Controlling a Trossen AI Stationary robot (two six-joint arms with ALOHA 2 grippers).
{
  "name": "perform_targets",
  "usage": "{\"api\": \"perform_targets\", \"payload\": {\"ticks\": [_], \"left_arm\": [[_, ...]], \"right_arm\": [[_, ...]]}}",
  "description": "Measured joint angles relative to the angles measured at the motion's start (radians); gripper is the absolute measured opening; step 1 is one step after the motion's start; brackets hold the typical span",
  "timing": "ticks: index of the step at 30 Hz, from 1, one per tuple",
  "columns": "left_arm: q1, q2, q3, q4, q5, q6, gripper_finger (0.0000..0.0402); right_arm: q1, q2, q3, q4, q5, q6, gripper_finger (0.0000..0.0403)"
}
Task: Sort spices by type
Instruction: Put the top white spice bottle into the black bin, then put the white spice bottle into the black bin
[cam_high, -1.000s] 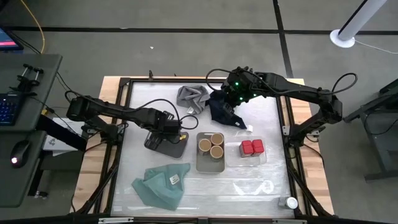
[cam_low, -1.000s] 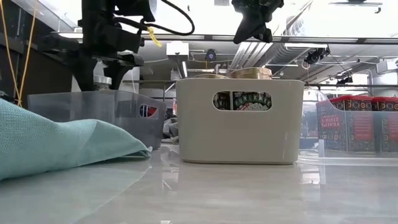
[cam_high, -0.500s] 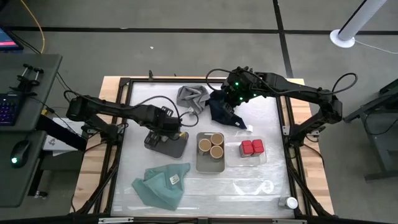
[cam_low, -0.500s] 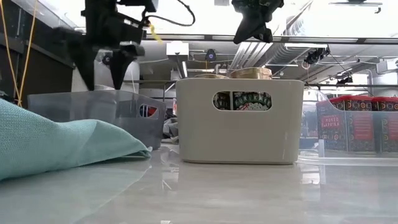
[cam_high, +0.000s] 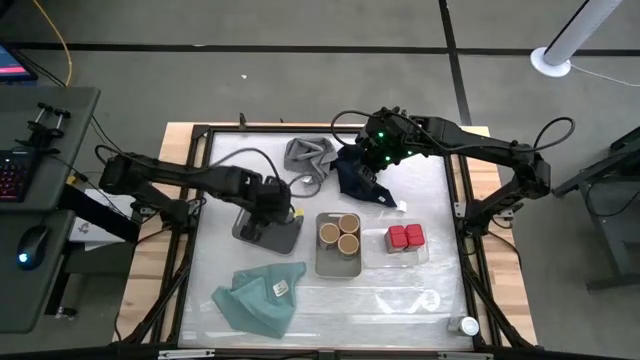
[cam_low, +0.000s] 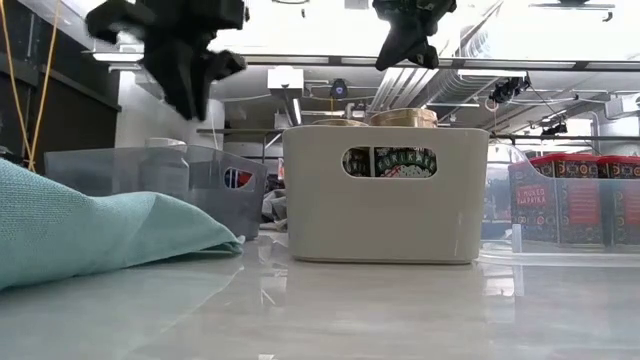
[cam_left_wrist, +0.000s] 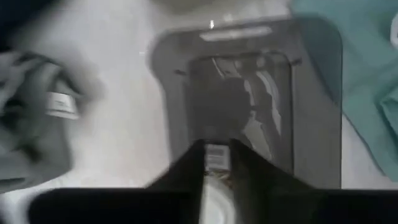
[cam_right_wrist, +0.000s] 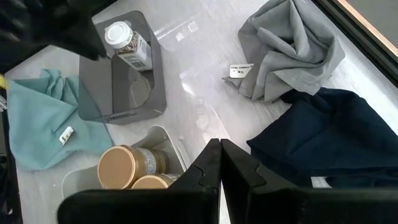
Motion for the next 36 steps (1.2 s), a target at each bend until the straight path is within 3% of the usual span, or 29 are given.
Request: {"api": "perform_targets", "payload": {"ticks": [2, 7, 23, 28, 36], "left_arm": [[-0.009, 0.013, -0.046, 0.036, 0.003, -0.014, 0.0015], [-0.013, 0.020, -0.126, 0.133, -0.055, -0.039, 0.0003], [0.043, 0.034, -0.143, 0.071, -0.055, 0.044, 0.0000], [0.054, 0.037, -0.143, 0.061, -0.107, 0.071, 0.0000], [0.061, 0.035, 0.000, -0.024, -0.146, -0.002, 0.0000]], "right_arm": [[0.000, 0.000, 0.000, 0.000, 0.000, 0.000, 0.0000], [0.000, 0.000, 0.000, 0.000, 0.000, 0.000, 0.0000], [0.000, 0.000, 0.000, 0.002, 0.000, 0.003, 0.0000], [0.000, 0.000, 0.000, 0.002, 0.000, 0.003, 0.0000], [0.017, -0.052, 0.000, -0.035, -0.106, -0.014, 0.0000]]}}
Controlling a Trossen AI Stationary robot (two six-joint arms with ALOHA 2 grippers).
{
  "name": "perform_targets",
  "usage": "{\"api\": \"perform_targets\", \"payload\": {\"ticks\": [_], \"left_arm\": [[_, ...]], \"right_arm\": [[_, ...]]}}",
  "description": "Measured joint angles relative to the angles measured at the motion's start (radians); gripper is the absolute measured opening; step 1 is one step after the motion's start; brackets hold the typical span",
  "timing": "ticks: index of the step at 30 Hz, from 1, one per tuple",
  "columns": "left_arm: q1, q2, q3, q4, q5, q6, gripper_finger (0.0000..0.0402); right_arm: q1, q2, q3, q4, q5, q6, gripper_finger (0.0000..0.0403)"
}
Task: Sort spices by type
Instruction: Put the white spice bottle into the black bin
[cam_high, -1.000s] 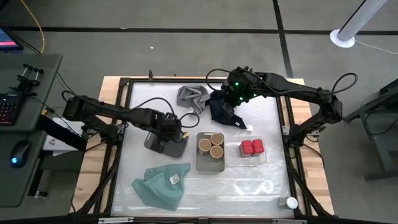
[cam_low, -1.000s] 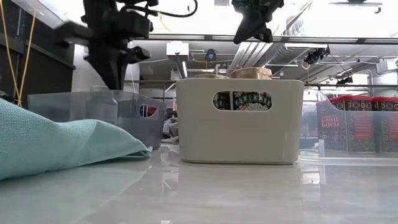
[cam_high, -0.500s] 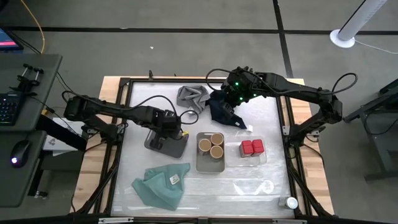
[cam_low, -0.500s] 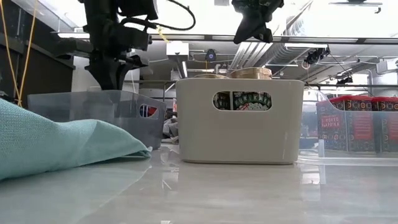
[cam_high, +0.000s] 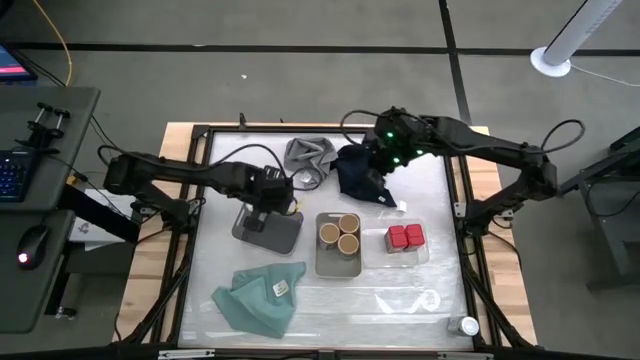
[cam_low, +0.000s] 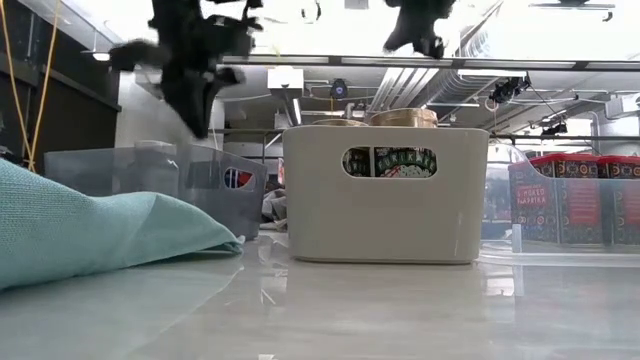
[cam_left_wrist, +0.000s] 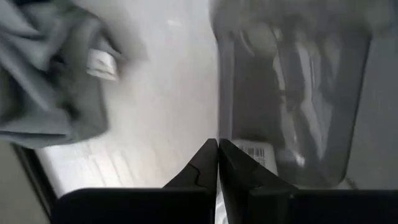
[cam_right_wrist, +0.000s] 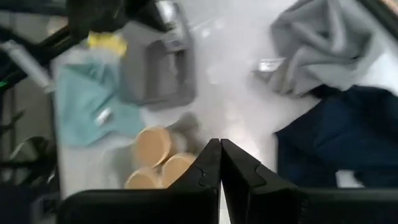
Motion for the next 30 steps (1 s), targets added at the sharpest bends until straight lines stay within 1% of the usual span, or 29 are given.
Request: {"api": "perform_targets", "payload": {"ticks": [2, 4, 8, 11, 15, 18, 21, 24, 28, 30], "left_arm": [[0.009, -0.014, 0.051, 0.017, 0.014, -0.043, 0.0000], [0.022, -0.037, 0.077, 0.064, 0.050, -0.089, 0.0000], [0.055, -0.107, 0.059, 0.283, 0.152, -0.177, 0.0000], [0.089, -0.145, 0.013, 0.467, 0.199, -0.239, 0.0000], [0.130, -0.154, -0.029, 0.616, 0.200, -0.323, 0.0000], [0.149, -0.154, -0.040, 0.678, 0.208, -0.372, 0.0000], [0.162, -0.154, -0.045, 0.727, 0.242, -0.382, 0.0000], [0.173, -0.154, -0.045, 0.751, 0.254, -0.363, 0.0000], [0.186, -0.154, -0.045, 0.751, 0.254, -0.360, 0.0000], [0.191, -0.154, -0.045, 0.747, 0.254, -0.363, 0.0000]], "right_arm": [[0.024, -0.024, 0.000, -0.054, -0.016, 0.027, 0.0000], [0.067, -0.036, 0.000, -0.139, -0.017, 0.065, 0.0000], [0.205, -0.042, 0.000, -0.345, -0.023, 0.180, 0.0000], [0.363, -0.042, -0.034, -0.402, -0.050, 0.336, 0.0000], [0.605, -0.046, -0.133, -0.336, -0.161, 0.642, 0.0000], [0.776, -0.045, -0.212, -0.247, -0.267, 0.885, 0.0000], [0.907, -0.045, -0.251, -0.220, -0.314, 1.105, 0.0000], [0.989, -0.045, -0.266, -0.222, -0.321, 1.255, 0.0000], [1.048, -0.046, -0.288, -0.194, -0.316, 1.435, 0.0000], [1.075, -0.046, -0.314, -0.154, -0.308, 1.486, 0.0004]]}}
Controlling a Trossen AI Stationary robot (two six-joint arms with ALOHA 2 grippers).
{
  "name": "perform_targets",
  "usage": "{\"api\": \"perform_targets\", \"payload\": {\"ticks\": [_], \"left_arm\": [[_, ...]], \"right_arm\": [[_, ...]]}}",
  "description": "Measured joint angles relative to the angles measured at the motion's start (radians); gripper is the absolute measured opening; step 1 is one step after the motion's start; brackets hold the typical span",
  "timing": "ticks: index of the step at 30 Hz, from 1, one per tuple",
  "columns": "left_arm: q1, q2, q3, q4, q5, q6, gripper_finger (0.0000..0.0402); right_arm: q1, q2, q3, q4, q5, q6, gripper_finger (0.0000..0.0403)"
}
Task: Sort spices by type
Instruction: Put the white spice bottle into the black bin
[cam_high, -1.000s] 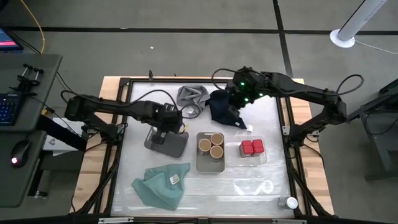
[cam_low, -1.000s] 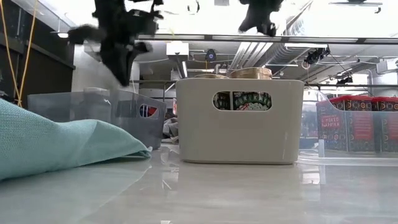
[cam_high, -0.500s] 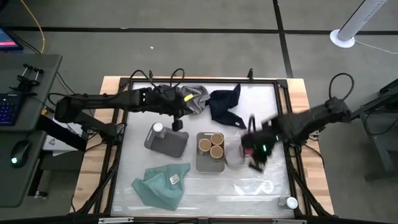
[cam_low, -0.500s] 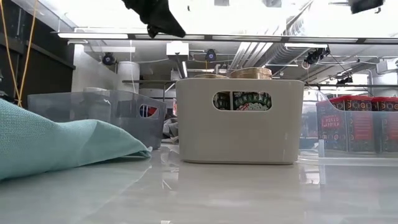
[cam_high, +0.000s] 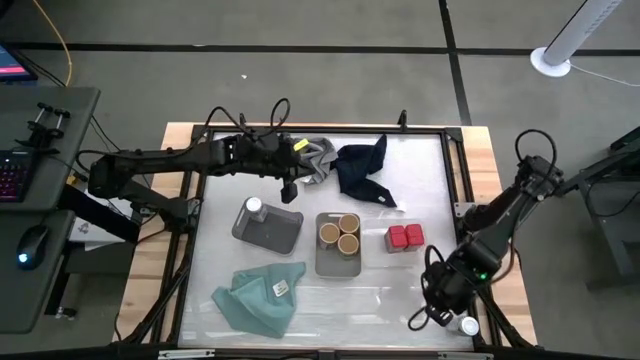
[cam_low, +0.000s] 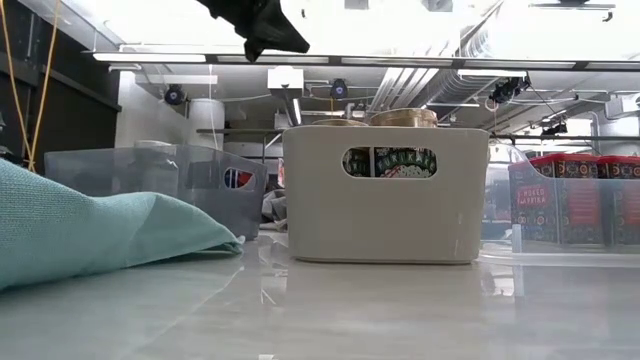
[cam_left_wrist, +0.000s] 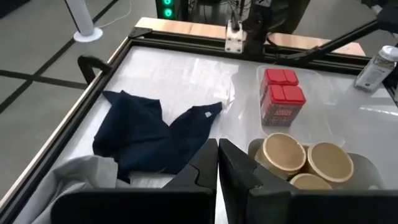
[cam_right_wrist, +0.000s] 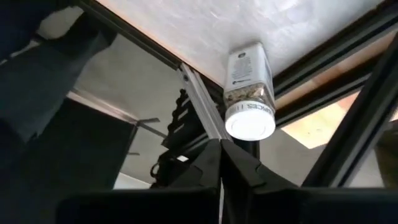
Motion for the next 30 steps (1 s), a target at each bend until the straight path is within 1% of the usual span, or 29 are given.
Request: {"api": "perform_targets", "payload": {"ticks": [2, 4, 7, 13, 16, 18, 20, 26, 30], "left_arm": [[0.001, 0.000, 0.000, -0.009, 0.000, 0.000, 0.0000], [0.001, 0.000, 0.000, -0.013, 0.000, -0.003, 0.0000], [0.000, 0.000, 0.000, -0.016, 0.000, -0.022, 0.0000], [0.000, 0.000, 0.000, -0.017, 0.000, -0.027, 0.0000], [0.000, 0.000, 0.000, -0.027, 0.000, -0.027, 0.0000], [0.000, 0.000, 0.000, -0.036, 0.000, -0.028, 0.0000], [0.000, 0.000, 0.000, -0.042, 0.000, -0.028, 0.0000], [0.000, 0.000, 0.000, -0.040, 0.000, -0.028, 0.0000], [0.000, 0.000, 0.000, -0.041, -0.001, -0.028, 0.0000]], "right_arm": [[0.024, 0.000, -0.030, 0.035, -0.011, 0.030, 0.0018], [0.041, 0.000, -0.058, 0.052, -0.034, 0.051, 0.0044], [0.050, 0.000, -0.082, 0.062, -0.060, 0.057, 0.0103], [0.055, 0.000, -0.112, 0.086, -0.072, 0.001, 0.0240], [0.070, 0.000, -0.151, 0.144, -0.109, -0.011, 0.0285], [0.083, 0.001, -0.187, 0.189, -0.137, -0.012, 0.0302], [0.091, 0.001, -0.216, 0.228, -0.149, -0.021, 0.0308], [0.093, 0.001, -0.267, 0.260, -0.176, -0.021, 0.0310], [0.093, 0.003, -0.296, 0.319, -0.204, -0.013, 0.0310]]}}
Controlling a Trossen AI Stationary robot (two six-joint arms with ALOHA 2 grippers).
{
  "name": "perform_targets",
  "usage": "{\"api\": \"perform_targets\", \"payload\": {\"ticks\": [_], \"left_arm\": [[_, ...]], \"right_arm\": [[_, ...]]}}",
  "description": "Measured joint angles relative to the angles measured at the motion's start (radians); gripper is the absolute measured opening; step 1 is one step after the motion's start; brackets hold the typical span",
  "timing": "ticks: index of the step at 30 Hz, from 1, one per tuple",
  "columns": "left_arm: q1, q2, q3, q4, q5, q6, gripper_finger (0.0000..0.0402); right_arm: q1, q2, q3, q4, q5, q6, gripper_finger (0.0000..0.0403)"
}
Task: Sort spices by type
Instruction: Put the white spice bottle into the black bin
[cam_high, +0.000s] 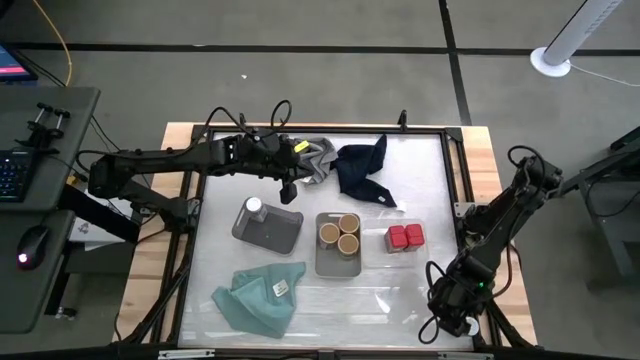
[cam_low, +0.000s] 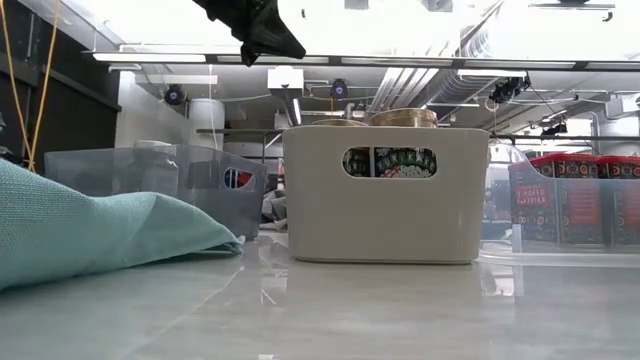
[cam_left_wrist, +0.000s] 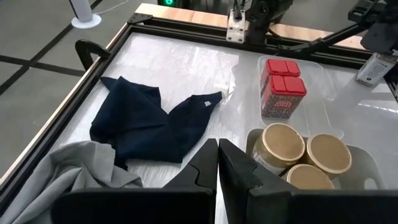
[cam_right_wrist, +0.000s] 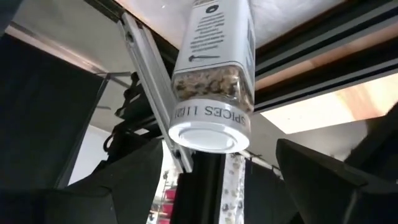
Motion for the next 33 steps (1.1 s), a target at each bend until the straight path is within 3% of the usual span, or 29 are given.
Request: {"api": "perform_targets", "payload": {"ticks": [16, 20, 23, 24, 29, 33], "left_arm": [[0.000, 0.000, 0.000, 0.001, -0.005, 0.001, 0.0000], [0.000, 0.000, 0.000, 0.001, -0.015, 0.002, 0.0000], [0.000, -0.010, 0.000, 0.007, -0.054, 0.032, 0.0000], [0.000, -0.018, 0.000, 0.016, -0.074, 0.047, 0.0000], [0.018, -0.070, 0.018, 0.022, -0.127, 0.090, 0.0000], [0.038, -0.115, 0.020, 0.007, -0.129, 0.079, 0.0000]], "right_arm": [[0.000, 0.132, -0.001, 0.033, -0.078, 0.003, 0.0298], [-0.003, 0.137, -0.001, 0.035, -0.078, 0.003, 0.0266], [-0.008, 0.137, 0.010, 0.032, -0.080, -0.009, 0.0216], [-0.012, 0.137, 0.021, 0.030, -0.076, -0.021, 0.0200], [-0.056, 0.130, 0.131, -0.013, -0.024, -0.116, 0.0200], [-0.154, 0.130, 0.276, -0.147, 0.062, -0.272, 0.0200]]}}
